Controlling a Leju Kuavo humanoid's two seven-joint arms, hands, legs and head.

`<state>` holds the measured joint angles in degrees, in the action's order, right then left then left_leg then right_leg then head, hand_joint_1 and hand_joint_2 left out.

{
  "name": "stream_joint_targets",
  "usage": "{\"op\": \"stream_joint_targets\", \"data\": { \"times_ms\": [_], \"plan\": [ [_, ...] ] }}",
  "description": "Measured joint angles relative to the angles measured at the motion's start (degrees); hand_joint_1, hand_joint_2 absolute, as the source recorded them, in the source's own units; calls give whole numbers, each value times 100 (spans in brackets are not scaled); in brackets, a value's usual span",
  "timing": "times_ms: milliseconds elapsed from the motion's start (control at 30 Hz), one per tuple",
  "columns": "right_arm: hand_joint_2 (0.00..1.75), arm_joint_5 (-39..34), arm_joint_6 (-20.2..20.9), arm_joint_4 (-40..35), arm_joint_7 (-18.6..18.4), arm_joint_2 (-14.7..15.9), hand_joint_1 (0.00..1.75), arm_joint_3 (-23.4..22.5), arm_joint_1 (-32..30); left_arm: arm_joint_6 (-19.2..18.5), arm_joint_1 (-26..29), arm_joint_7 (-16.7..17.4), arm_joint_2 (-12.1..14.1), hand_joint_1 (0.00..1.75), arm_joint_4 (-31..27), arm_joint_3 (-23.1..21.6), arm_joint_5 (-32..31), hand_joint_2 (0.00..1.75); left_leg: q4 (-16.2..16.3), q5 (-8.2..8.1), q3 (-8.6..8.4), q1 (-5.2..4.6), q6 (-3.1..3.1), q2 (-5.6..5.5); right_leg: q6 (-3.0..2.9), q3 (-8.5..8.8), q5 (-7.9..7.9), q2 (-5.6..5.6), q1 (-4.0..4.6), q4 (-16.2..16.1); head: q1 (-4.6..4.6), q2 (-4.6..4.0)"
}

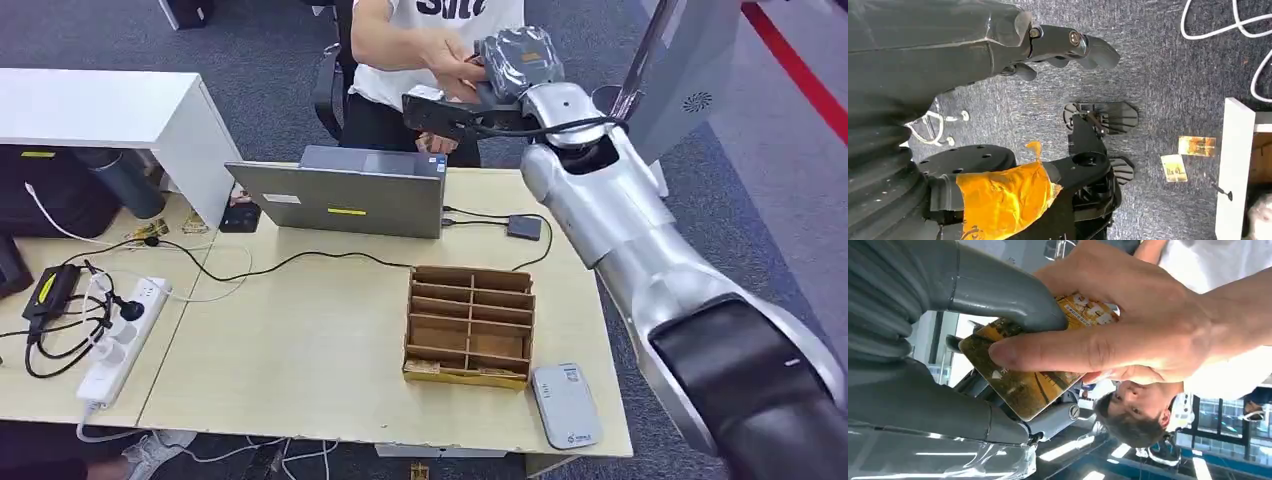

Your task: Pass the card to the sensor for recognition and then transmit it.

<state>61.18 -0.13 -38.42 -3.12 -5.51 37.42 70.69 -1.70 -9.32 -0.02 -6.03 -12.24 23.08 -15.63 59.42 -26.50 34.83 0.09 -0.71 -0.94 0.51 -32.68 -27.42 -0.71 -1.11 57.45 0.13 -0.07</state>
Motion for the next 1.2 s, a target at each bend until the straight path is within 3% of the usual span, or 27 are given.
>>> {"op": "stream_joint_targets", "data": {
  "times_ms": [33, 67, 100, 267, 667, 833, 1200],
  "plan": [
    [175, -61, 15, 46, 50, -17, 175, 0, 5, 0, 0, 0, 0, 0, 0, -2, -9, 175, 0, -4, 0, 0, -3, 1, 0, 0, 0, 1, 0, -3, -2, 0],
    [175, -117, 22, 87, 102, -35, 42, 0, 4, 2, -1, 2, 0, 0, 0, -6, -24, 175, 0, -5, -1, 0, -4, 3, 0, 0, 0, 2, 0, -3, 0, 0],
    [175, -199, 42, 125, 164, -59, 0, 0, 2, 7, -2, 2, -2, 0, 0, -11, -33, 175, 0, -5, -1, 0, -4, 7, 0, 0, 0, 5, 0, -4, 0, 0],
    [175, -618, 247, 308, 540, -195, 0, -28, -15, 9, -4, 11, -2, 0, 0, -46, -42, 175, 0, -7, -7, -1, -8, 19, 1, -1, 1, 13, 0, -5, -2, 0],
    [175, -795, 113, 295, 581, -249, 0, -20, -42, 293, -3, -114, -7, 0, -2, -94, -76, 175, 0, -6, -10, 0, -7, 22, 0, -1, 1, 17, 1, -2, -2, 0],
    [175, -662, -236, -119, 542, -186, 0, 61, -112, 328, 8, -219, -7, 0, -2, -101, -17, 175, 1, -6, -12, 0, -7, 24, 0, -1, 1, 18, 0, -2, 0, 0],
    [175, -747, -326, -999, 562, 29, 0, 127, -334, 343, 25, -269, -7, 0, -2, -101, 53, 175, 1, -6, -13, 0, -7, 24, 1, 0, 1, 18, 1, -2, -2, 0]
  ]
}}
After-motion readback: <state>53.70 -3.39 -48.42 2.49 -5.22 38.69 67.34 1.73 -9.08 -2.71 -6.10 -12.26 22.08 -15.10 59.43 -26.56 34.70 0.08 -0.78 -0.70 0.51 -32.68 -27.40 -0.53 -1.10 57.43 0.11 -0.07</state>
